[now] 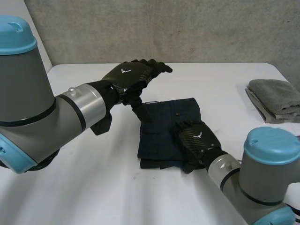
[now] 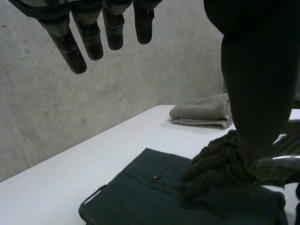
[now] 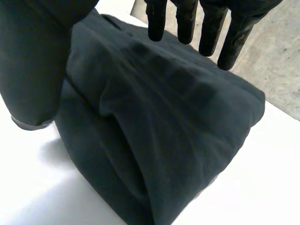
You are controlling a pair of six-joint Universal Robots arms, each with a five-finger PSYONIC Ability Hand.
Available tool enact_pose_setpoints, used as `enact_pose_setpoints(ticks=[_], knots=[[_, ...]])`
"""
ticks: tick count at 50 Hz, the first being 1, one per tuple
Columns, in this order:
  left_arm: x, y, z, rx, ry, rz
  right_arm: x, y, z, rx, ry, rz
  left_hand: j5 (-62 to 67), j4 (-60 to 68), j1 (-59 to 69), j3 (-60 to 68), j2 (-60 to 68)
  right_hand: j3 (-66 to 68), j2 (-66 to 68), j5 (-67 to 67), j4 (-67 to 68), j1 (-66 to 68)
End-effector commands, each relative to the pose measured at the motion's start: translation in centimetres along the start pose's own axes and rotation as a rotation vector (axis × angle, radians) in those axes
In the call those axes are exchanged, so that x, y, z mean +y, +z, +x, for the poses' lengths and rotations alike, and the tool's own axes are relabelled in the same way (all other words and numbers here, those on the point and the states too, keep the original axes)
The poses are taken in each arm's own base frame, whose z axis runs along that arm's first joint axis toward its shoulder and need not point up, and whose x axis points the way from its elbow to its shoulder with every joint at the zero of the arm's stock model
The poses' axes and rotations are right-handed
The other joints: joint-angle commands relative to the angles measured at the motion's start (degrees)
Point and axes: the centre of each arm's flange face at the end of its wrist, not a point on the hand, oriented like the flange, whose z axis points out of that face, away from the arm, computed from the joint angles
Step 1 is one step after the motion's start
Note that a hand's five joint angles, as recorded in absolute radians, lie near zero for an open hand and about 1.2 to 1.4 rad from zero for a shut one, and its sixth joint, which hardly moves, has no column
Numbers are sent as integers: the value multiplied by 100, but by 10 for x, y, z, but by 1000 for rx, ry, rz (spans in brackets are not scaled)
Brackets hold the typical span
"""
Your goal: Fold the laundry.
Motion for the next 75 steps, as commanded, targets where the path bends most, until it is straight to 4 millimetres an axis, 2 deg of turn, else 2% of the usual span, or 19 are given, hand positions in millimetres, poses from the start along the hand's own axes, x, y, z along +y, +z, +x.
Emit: enact_pose_setpoints(ticks=[1, 11, 22, 26, 31, 34, 42, 46, 50, 53, 54, 56, 57, 62, 64, 68, 71, 72, 75], knots=[[4, 0, 0, -1, -3, -9, 8, 16, 0, 3, -6, 9, -262, -138, -9, -120, -111, 601, 386, 194, 222, 711], [6, -1, 1, -1, -5, -16, 7, 35, 5, 26, -40, 60, -262, -138, -9, -120, -111, 2618, 2402, 2210, 2239, 2728], [9, -1, 1, -1, -11, -24, 0, 55, 14, 52, -84, 109, -262, -138, -9, -120, -111, 6990, 6774, 6582, 6610, 7100], [9, -1, 0, -2, -11, -22, -6, 59, 19, 62, -90, 127, -262, -138, -9, -120, -111, 7022, 6806, 6614, 6642, 7132], [9, 0, 0, -2, -12, -25, -6, 65, 55, 132, -114, 116, -262, -138, -9, -120, -111, 7022, 6806, 6614, 6642, 7132], [9, 0, 0, -2, -12, -25, -4, 67, 69, 149, -137, 93, -262, -138, -9, -120, -111, 7022, 6806, 6614, 6642, 7132], [10, 0, -1, -5, -12, -25, -6, 80, 131, 220, -209, 70, -262, -138, -9, -120, -111, 7022, 6806, 6614, 6642, 7132], [12, 2, -2, -7, -14, -29, -22, 90, 162, 261, -235, 135, -262, -138, -9, -120, -111, 7022, 6806, 6614, 6642, 7132], [13, 3, -2, -7, -14, -28, -55, 96, 212, 357, -279, 246, -262, -138, -9, -120, -111, 7022, 6806, 6614, 6642, 7132], [14, 3, -3, -7, -13, -26, -71, 95, 236, 407, -304, 298, -262, -138, -9, -120, -111, 7022, 6806, 6614, 6642, 7132], [14, 3, -3, -8, -13, -26, -84, 93, 251, 439, -315, 339, -262, -138, -9, -120, -111, 7022, 6806, 6614, 6642, 7132], [13, 4, -3, -8, -13, -25, -95, 92, 266, 471, -315, 378, -262, -138, -9, -120, -111, 7022, 6806, 6614, 6642, 7132], [13, 4, -3, -10, -13, -25, -105, 89, 280, 497, -305, 416, -262, -138, -9, -120, -111, 7022, 6806, 6614, 6642, 7132], [13, 4, -4, -11, -11, -19, -122, 83, 319, 529, -247, 509, -262, -138, -9, -120, -111, 7022, 6806, 6614, 6642, 7132], [13, 4, -4, -13, -10, -16, -120, 82, 329, 528, -224, 511, -245, -121, 8, -103, -94, 7022, 6806, 6614, 6642, 7132], [14, 4, -5, -13, -11, -16, -100, 80, 349, 522, -192, 461, -245, -121, 8, -103, -94, 7022, 6806, 6614, 6642, 7132], [15, 5, -5, -14, -15, -15, -73, 75, 364, 528, -160, 390, -245, -121, 8, -103, -94, 7022, 6806, 6614, 6642, 7132], [15, 5, -4, -13, -17, -15, -56, 71, 372, 539, -138, 349, -245, -121, 8, -103, -94, 7022, 6806, 6614, 6642, 7132], [16, 5, -4, -13, -16, -13, -30, 64, 380, 558, -112, 289, -245, -121, 8, -103, -94, 7022, 6806, 6614, 6642, 7132]])
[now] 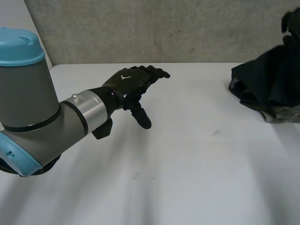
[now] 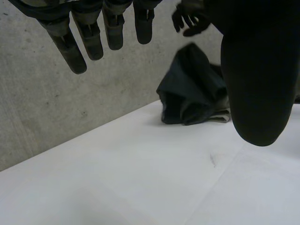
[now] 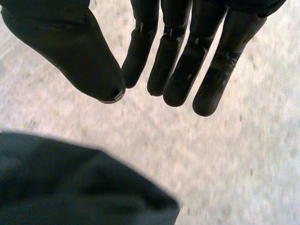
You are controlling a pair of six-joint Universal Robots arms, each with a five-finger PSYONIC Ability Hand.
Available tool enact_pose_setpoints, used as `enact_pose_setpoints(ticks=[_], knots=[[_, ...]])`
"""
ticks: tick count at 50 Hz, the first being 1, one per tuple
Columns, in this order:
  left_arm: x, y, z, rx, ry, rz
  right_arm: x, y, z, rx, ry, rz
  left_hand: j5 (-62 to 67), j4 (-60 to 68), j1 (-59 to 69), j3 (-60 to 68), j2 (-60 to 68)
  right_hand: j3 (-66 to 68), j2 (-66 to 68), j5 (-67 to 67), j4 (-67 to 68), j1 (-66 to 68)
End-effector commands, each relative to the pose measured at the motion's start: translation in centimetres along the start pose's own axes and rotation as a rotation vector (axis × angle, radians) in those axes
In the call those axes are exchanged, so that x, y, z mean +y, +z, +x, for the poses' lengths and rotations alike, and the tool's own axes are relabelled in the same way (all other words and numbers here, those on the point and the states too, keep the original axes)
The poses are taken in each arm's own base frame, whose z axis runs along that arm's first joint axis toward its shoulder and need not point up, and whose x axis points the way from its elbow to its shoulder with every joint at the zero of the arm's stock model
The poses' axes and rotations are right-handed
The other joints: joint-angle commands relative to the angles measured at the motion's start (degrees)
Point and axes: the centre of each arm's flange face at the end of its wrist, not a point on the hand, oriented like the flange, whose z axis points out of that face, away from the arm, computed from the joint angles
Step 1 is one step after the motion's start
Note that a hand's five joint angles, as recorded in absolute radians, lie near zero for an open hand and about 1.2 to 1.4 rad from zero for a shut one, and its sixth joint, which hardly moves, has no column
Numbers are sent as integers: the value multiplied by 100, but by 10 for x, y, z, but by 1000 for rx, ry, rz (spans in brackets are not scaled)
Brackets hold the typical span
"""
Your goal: Fold the laundry.
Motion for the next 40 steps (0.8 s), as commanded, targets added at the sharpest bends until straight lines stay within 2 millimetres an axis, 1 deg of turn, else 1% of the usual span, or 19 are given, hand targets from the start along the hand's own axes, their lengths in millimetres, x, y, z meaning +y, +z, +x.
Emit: enact_pose_setpoints(ticks=[1, 4, 5, 9, 12, 13, 14, 15, 16, 17, 18, 21, 24, 25, 27, 28, 32, 37, 40], knots=[[2, 1, 0, 0, -3, 3, 66, -34, 30, 33, 20, -197, -245, -121, 9, -104, -94, 1250, 1249, 1281, 1190, 2983], [2, 1, 1, 2, -3, 1, 82, -48, 42, 44, 9, -252, -245, -121, 9, -104, -94, 1250, 1249, 1281, 1190, 2983], [2, 1, 1, 2, -3, 1, 91, -56, 46, 37, 1, -278, -245, -121, 9, -104, -94, 1250, 1249, 1281, 1190, 2983], [4, 2, 1, 3, -4, -2, 105, -72, 51, -8, -27, -314, -228, -105, 25, -87, -78, 1250, 1249, 1281, 1190, 2983], [8, 4, 0, 3, -8, -13, 107, -77, 48, -31, -30, -326, -228, -105, 25, -87, -78, 1250, 1249, 1281, 1190, 2983], [8, 4, 0, 3, -9, -15, 104, -79, 48, -37, -21, -325, -228, -105, 25, -87, -78, 1250, 1249, 1281, 1190, 2983], [9, 5, 0, 3, -10, -18, 102, -80, 47, -40, -16, -325, -228, -105, 25, -87, -78, 423, 422, 455, 363, 2156], [10, 5, 0, 3, -10, -19, 100, -81, 47, -40, -16, -325, -228, -105, 25, -87, -78, -868, -869, -836, -927, 865], [10, 5, 0, 3, -11, -21, 97, -81, 47, -41, -18, -322, -228, -105, 25, -87, -78, -2213, -2214, -2181, -2272, -480], [11, 5, 0, 3, -11, -22, 88, -80, 50, -32, -27, -311, -228, -105, 25, -87, -78, -3991, -3992, -3960, -4051, -2258], [12, 6, -1, 3, -14, -25, 83, -79, 51, -26, -33, -304, -228, -105, 25, -87, -78, -4309, -4310, -4277, -4369, -2576], [13, 6, 0, 5, -14, -27, 60, -74, 57, -11, -43, -260, -228, -105, 25, -87, -78, -4781, -4782, -4749, -4841, -3048], [13, 6, 0, 5, -15, -28, 41, -69, 62, 1, -40, -219, -228, -105, 25, -87, -78, -4985, -4986, -4953, -5044, -3252], [13, 6, 0, 5, -15, -29, 30, -65, 65, 10, -31, -190, -228, -105, 25, -87, -78, -4985, -4986, -4953, -5045, -3252], [13, 6, -1, 3, -15, -29, 16, -61, 66, 18, -18, -157, -212, -88, 42, -70, -61, -4968, -4969, -4937, -5028, -3235], [13, 6, -1, 3, -15, -29, 4, -57, 67, 20, -2, -125, -228, -104, 26, -87, -77, -4935, -4936, -4903, -4994, -3202], [13, 6, -1, 3, -15, -29, -19, -51, 72, 28, 31, -63, -228, -105, 25, -87, -78, -4884, -4885, -4852, -4944, -3151], [14, 6, -1, 2, -16, -29, -36, -39, 74, 23, 20, 5, -228, -105, 25, -87, -78, -5018, -5019, -4986, -5077, -3285], [14, 7, -1, 2, -14, -28, -33, -31, 71, 14, 22, 14, -228, -105, 25, -87, -78, -5388, -5389, -5356, -5448, -3655]])
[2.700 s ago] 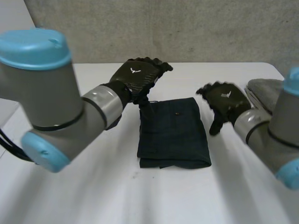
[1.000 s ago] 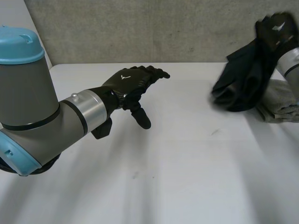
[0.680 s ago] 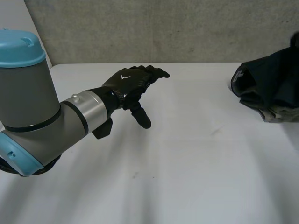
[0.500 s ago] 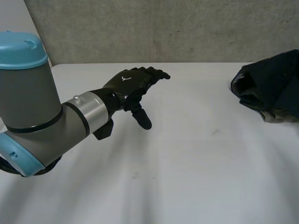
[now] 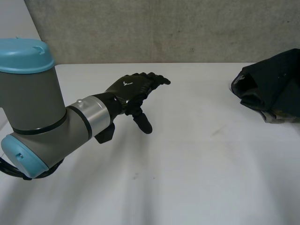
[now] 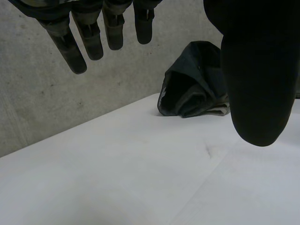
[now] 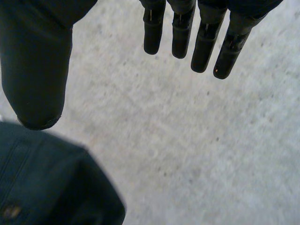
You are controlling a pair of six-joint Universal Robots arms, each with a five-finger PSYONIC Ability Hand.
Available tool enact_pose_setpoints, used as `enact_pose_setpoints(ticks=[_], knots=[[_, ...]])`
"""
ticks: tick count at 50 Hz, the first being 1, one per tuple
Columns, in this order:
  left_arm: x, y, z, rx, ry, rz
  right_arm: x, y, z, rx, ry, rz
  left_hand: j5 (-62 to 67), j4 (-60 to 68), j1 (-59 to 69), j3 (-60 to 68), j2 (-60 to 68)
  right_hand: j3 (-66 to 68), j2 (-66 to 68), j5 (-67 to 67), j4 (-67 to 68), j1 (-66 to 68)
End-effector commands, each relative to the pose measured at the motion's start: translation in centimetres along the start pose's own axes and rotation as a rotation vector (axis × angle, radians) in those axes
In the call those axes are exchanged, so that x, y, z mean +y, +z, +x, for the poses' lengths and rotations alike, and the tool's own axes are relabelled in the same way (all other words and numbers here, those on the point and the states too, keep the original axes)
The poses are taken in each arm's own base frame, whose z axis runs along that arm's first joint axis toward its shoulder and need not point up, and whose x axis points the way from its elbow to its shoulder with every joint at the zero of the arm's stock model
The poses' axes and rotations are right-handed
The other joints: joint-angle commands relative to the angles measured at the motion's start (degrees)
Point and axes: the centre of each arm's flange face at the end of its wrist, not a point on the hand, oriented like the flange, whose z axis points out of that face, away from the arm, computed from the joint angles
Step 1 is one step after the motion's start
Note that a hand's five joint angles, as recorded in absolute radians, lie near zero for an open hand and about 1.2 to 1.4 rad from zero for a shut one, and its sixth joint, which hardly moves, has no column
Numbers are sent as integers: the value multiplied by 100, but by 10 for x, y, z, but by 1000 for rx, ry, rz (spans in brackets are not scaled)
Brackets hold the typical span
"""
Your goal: Fold the laundry.
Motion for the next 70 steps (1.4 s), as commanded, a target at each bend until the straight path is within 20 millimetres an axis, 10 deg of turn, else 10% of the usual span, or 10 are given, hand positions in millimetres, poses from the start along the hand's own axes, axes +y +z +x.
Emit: enact_pose_setpoints(ticks=[1, 34, 44, 48, 70], knots=[[1, 1, 0, -1, 3, 4, -7, 18, -5, -19, 4, 56, -228, -105, 25, -86, -78, -637, -698, -518, -560, -398], [5, 5, -9, -17, -9, -5, 95, 41, -67, -192, 17, -75, -212, -88, 42, -69, -61, -537, -598, -418, -460, -298], [8, 6, -11, -22, -13, -12, 97, 42, -66, -185, 12, -74, -212, -88, 42, -69, -61, 4268, 4207, 4387, 4345, 4507], [8, 6, -11, -22, -13, -12, 95, 42, -63, -180, 11, -74, -212, -88, 42, -69, -61, 6051, 5990, 6169, 6127, 6289], [9, 6, -10, -20, -18, -15, 110, -8, 16, -117, -125, -264, -212, -88, 42, -69, -61, 6052, 5990, 6170, 6128, 6290]])
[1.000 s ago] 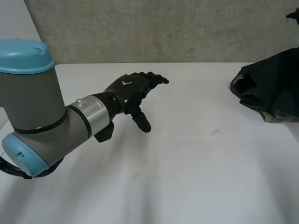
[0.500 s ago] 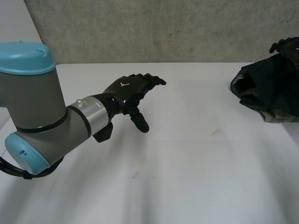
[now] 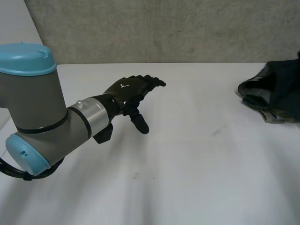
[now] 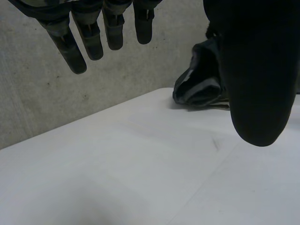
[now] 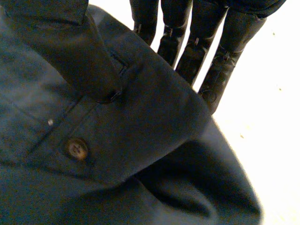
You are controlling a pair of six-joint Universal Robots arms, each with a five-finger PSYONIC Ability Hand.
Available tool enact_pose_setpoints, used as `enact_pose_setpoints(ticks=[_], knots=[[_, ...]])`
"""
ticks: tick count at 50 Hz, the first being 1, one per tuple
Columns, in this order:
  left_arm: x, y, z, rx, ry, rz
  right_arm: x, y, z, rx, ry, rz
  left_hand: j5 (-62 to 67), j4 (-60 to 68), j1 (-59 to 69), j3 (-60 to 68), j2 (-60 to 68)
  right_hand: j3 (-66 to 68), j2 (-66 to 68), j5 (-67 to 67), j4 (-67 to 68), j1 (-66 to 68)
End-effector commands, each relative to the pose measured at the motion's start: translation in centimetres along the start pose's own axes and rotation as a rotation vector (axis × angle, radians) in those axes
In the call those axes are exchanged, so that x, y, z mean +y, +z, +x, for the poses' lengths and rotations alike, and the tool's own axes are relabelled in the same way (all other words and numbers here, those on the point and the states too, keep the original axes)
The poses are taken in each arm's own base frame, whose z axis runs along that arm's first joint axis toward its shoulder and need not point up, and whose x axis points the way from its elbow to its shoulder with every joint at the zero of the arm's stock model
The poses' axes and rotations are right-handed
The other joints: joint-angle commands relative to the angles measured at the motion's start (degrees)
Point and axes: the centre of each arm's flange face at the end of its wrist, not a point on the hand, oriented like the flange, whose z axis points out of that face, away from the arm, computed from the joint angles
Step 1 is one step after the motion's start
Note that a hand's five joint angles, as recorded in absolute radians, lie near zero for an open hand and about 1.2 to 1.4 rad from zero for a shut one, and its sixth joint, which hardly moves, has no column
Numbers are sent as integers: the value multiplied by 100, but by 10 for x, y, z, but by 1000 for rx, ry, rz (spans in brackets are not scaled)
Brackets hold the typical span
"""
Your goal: Fold the laundry.
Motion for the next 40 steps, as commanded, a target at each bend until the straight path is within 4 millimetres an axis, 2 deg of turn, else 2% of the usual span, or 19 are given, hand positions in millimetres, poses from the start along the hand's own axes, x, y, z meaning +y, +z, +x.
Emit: enact_pose_setpoints(ticks=[1, 6, 14, 19, 22, 24, 25, 26, 28, 29, 31, 33, 34, 36, 40], knots=[[0, 0, 0, 0, -6, 0, 20, -27, 23, 3, -55, -90, -212, -88, 42, -70, -61, 1277, 1283, 1398, 1255, 2389], [0, 0, 1, 2, -10, 0, 36, -45, 23, -33, -77, -137, -212, -88, 42, -70, -61, 1277, 1283, 1398, 1255, 2389], [2, 0, 1, 3, -11, -5, 56, -74, 10, -93, -81, -209, -212, -88, 42, -70, -61, 1277, 1283, 1398, 1255, 2389], [4, 0, 2, 6, -14, -11, 63, -79, 9, -97, -97, -233, -212, -88, 42, -70, -61, 1277, 1283, 1398, 1255, 2389], [4, 0, 2, 6, -15, -13, 60, -79, 9, -92, -83, -235, -212, -88, 42, -70, -61, -2037, -2032, -1916, -2060, -925], [5, 0, 3, 7, -15, -14, 53, -79, 11, -84, -74, -228, -212, -88, 42, -70, -61, -3387, -3382, -3266, -3410, -2275], [5, 0, 3, 7, -16, -14, 46, -78, 13, -78, -69, -217, -212, -88, 42, -70, -61, -3859, -3854, -3738, -3882, -2748], [3, -1, 3, 7, -18, -9, 25, -79, 21, -50, -56, -189, -212, -88, 42, -70, -61, -5346, -5341, -5225, -5369, -4234], [2, -1, 3, 7, -18, -5, 2, -80, 29, -13, -42, -161, -212, -88, 42, -70, -61, -5723, -5717, -5602, -5745, -4611], [-2, -2, 3, 6, -16, 7, -20, -80, 33, 20, -25, -138, -212, -88, 42, -70, -61, -5723, -5717, -5602, -5745, -4611], [-4, -3, 3, 5, -16, 18, -52, -77, 25, 43, 2, -96, -212, -88, 42, -70, -61, -5723, -5717, -5602, -5745, -4611], [-9, -4, 4, 1, -15, 34, -69, -76, 20, 65, 23, -78, -212, -88, 42, -70, -61, -5723, -5717, -5602, -5745, -4611], [-12, -6, 4, -3, -14, 42, -86, -74, 11, 96, 64, -64, -212, -88, 42, -70, -61, -5723, -5717, -5602, -5745, -4611], [-22, -12, 3, -26, -14, 75, -99, -74, 6, 127, 98, -56, -212, -88, 42, -70, -61, -5723, -5717, -5602, -5745, -4611], [-41, -21, -7, -105, -5, 135, -154, -87, -21, 195, 219, 4, -229, -105, 25, -87, -78, -5723, -5717, -5602, -5745, -4611]])
